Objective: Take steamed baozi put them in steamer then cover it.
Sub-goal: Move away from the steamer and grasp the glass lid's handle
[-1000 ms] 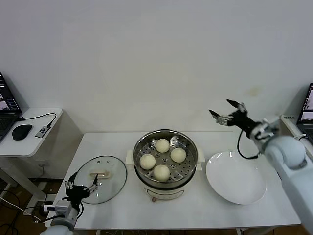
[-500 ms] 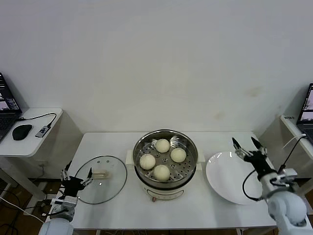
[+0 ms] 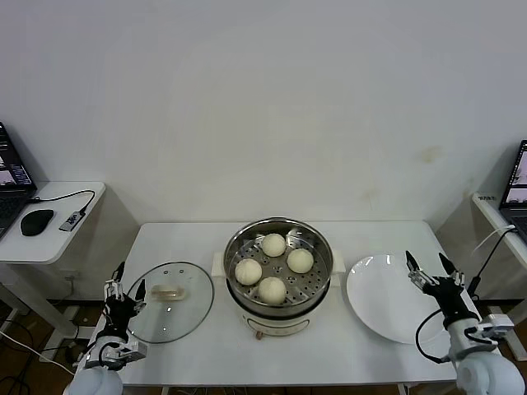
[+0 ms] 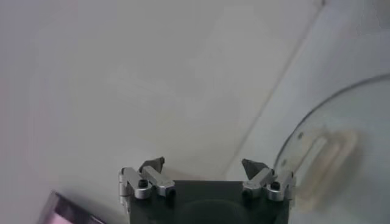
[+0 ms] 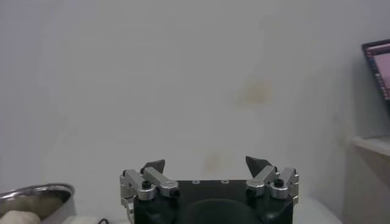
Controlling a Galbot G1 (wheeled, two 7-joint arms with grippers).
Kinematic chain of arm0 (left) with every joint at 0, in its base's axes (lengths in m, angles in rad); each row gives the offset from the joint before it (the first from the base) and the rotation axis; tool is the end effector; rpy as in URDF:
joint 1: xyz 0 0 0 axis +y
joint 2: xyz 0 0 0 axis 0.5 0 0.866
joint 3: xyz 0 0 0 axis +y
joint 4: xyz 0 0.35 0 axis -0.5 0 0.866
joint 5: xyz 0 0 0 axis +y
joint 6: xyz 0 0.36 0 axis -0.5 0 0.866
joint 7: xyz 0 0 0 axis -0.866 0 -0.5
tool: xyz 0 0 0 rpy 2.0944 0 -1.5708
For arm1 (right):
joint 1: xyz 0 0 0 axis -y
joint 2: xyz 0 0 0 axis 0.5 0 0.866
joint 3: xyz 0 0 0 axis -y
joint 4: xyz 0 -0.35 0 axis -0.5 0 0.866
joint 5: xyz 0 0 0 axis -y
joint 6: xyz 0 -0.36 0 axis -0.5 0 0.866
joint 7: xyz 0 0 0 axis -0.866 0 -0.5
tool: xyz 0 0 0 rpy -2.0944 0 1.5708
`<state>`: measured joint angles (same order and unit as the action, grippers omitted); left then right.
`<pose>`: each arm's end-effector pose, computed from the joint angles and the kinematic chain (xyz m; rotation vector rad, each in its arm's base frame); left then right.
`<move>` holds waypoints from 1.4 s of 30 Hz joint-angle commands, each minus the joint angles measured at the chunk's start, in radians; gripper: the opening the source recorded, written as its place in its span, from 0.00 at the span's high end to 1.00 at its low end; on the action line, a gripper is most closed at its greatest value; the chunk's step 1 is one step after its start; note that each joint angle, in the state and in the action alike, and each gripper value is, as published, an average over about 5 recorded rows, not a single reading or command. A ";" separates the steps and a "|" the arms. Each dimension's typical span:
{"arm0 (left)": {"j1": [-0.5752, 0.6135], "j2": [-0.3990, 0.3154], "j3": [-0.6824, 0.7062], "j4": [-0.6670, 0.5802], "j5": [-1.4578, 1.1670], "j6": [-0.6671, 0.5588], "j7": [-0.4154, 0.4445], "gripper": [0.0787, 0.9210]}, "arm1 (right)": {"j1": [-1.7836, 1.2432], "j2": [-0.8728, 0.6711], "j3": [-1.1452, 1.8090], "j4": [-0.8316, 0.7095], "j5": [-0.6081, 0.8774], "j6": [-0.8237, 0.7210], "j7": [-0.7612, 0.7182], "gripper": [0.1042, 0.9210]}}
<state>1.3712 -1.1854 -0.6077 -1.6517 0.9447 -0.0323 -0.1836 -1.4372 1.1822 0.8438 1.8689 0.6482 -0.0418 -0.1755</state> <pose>0.2479 0.1486 -0.3850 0.0403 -2.4113 -1.9178 0.2318 -0.1928 -0.2953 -0.0193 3.1275 0.2842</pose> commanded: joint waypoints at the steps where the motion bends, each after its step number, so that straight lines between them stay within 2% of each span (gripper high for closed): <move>1: -0.009 0.032 0.038 0.032 0.204 0.001 0.095 0.12 | -0.033 0.030 0.025 0.006 -0.011 0.014 0.002 0.12; 12: 0.042 0.020 0.057 -0.047 0.159 0.107 0.153 0.12 | -0.025 0.030 0.026 -0.019 -0.024 0.024 -0.002 0.12; 42: -0.107 -0.072 0.121 0.060 0.179 0.230 0.140 0.12 | -0.036 0.048 0.028 -0.030 -0.041 0.036 -0.009 0.12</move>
<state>1.2928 -1.2394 -0.4945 -1.6137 1.1164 0.1583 -0.0393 -1.4723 1.2292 0.8716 1.8398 0.6079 -0.0068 -0.1844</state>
